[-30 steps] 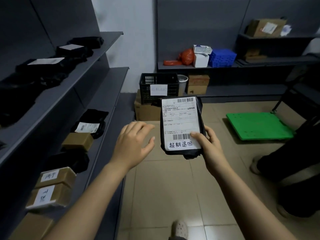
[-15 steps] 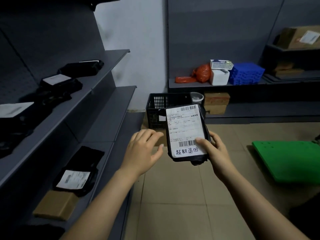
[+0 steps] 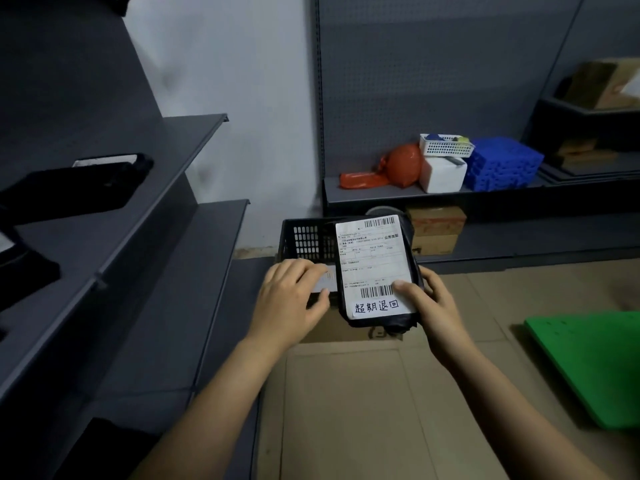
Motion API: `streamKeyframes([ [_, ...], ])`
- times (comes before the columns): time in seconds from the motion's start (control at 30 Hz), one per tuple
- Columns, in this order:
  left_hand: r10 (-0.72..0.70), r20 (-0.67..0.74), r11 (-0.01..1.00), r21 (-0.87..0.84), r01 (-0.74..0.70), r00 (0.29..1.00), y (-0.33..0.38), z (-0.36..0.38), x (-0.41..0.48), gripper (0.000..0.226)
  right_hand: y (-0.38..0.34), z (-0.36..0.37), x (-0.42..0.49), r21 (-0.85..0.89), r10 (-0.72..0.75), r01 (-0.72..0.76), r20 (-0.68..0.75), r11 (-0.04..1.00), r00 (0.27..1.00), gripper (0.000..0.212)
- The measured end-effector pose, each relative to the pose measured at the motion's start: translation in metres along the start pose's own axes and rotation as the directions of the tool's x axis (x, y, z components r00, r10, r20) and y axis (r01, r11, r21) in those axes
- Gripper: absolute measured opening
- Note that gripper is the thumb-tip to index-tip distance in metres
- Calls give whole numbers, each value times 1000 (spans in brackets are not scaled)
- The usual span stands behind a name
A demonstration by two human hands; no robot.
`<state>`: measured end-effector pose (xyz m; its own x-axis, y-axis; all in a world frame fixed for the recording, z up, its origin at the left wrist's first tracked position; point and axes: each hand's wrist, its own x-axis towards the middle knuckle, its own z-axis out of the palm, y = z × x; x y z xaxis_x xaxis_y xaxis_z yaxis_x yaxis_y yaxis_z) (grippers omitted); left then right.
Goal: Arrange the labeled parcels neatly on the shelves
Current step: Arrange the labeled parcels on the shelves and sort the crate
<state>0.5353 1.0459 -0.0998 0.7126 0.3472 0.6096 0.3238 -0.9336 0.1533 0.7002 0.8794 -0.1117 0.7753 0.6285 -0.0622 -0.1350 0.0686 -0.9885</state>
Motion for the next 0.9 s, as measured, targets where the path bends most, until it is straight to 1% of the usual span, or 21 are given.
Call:
streamKeyframes([
  [0.07, 17, 12, 1000, -4, -17, 1000, -33, 15, 32, 32, 0, 17, 44, 2, 4, -4, -23, 1000, 1000, 40],
  [0.23, 33, 53, 999, -11, -33, 998, -106, 53, 100, 33, 3, 54, 138, -9, 22, -22, -44, 1000, 999, 41],
  [0.33, 19, 61, 1000, -5, -19, 998, -140, 81, 137, 29, 6, 72, 192, -8, 27, -28, -44, 1000, 999, 37],
  [0.53, -50, 74, 999, -1, 50, 996, -195, 147, 216, 35, 9, 93, 318, -35, 35, -33, 35, 999, 999, 37],
  [0.7, -76, 37, 997, 27, 75, 996, -235, 205, 295, 30, -1, 107, 435, -30, 36, -33, 114, 999, 993, 34],
  [0.8, -89, 8, 995, 46, 88, 996, -255, 236, 336, 31, -4, 113, 495, -47, 46, -39, 150, 998, 988, 33],
  [0.9, -120, 35, 992, 37, 119, 992, -274, 266, 364, 31, 4, 118, 542, -90, 84, -69, 166, 994, 983, 33],
])
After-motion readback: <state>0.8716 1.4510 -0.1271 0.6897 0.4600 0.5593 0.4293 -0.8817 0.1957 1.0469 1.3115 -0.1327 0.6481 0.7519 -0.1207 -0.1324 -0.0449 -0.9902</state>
